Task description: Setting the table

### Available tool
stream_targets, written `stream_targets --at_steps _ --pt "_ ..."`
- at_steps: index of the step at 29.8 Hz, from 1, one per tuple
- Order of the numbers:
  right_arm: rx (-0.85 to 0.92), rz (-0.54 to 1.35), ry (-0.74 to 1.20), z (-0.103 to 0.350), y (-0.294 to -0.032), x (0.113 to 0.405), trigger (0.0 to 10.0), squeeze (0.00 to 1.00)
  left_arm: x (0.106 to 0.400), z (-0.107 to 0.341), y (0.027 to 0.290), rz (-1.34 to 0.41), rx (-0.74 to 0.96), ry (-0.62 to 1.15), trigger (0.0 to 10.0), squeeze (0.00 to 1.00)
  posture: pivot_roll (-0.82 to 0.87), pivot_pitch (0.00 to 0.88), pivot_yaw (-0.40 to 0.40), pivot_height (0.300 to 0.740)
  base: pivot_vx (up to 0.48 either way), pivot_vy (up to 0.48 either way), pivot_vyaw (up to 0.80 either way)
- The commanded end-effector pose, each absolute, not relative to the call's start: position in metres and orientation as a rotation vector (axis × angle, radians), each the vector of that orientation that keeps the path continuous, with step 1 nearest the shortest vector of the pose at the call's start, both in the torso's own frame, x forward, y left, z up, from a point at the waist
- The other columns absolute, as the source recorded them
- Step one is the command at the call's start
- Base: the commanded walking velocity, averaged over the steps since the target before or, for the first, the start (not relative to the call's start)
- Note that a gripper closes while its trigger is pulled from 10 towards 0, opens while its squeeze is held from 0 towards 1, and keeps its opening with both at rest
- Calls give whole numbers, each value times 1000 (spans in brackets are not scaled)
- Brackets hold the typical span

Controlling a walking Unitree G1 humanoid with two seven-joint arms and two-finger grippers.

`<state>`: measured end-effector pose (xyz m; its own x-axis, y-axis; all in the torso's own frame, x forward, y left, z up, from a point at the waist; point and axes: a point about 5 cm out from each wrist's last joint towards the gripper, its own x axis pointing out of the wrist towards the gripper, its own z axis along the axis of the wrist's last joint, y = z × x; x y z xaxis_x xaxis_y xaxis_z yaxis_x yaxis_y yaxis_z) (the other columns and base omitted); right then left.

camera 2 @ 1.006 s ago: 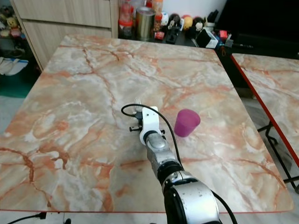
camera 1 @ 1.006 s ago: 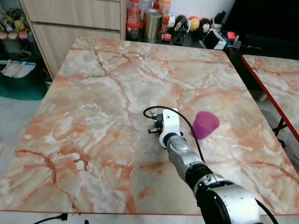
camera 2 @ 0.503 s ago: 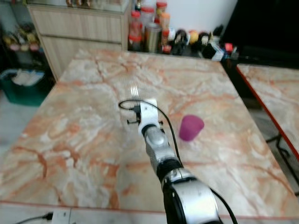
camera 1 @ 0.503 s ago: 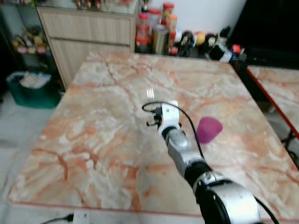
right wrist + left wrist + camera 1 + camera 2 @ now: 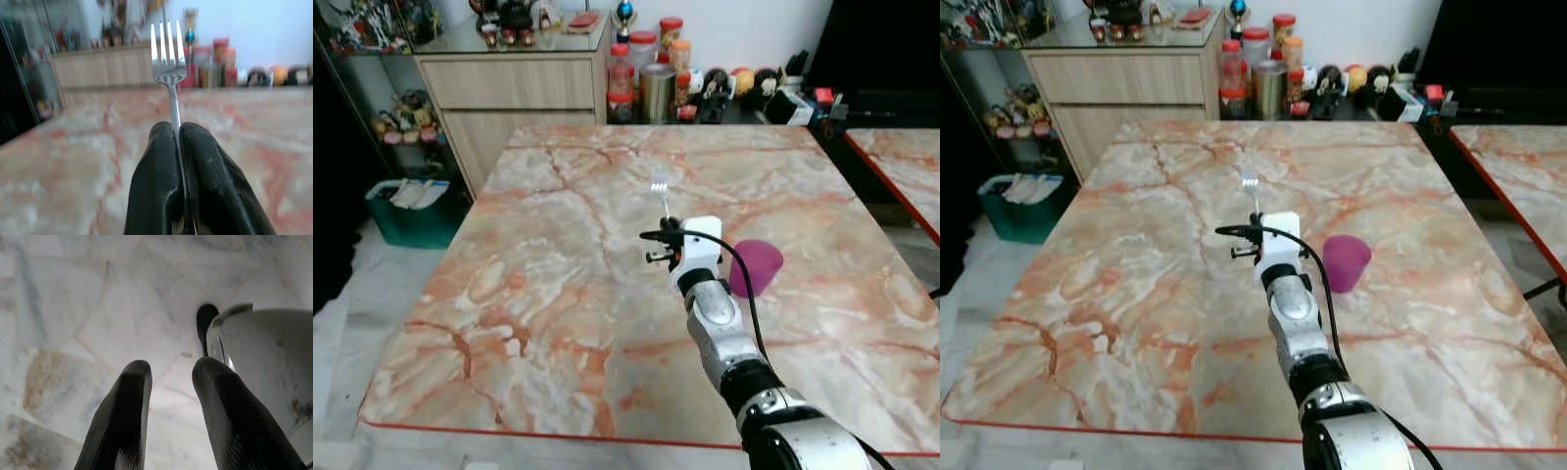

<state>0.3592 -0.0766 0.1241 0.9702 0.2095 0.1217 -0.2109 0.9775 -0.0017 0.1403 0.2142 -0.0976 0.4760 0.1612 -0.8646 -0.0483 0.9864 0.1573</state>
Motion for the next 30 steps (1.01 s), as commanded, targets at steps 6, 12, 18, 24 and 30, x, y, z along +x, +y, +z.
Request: stream_targets --at_steps 6,12,18,24,30 --pt "22 234 -205 134 -66 354 10000 0 162 -89 216 86 162 1033 10000 0 -6 0 56 740 0 0 0" --pt "16 267 -235 143 -59 354 10000 0 164 -89 212 78 159 1029 10000 0 -12 0 51 740 0 0 0" --pt "19 272 -254 148 -58 354 10000 0 163 -90 211 71 162 1031 10000 0 -8 0 45 740 0 -191 0" --pt "24 282 -282 153 -56 353 10000 0 163 -90 210 74 157 1029 10000 0 -6 0 36 740 0 -305 0" --pt "15 277 -313 160 -58 353 10000 0 162 -91 207 68 152 1031 10000 0 -11 0 27 740 0 -319 0"
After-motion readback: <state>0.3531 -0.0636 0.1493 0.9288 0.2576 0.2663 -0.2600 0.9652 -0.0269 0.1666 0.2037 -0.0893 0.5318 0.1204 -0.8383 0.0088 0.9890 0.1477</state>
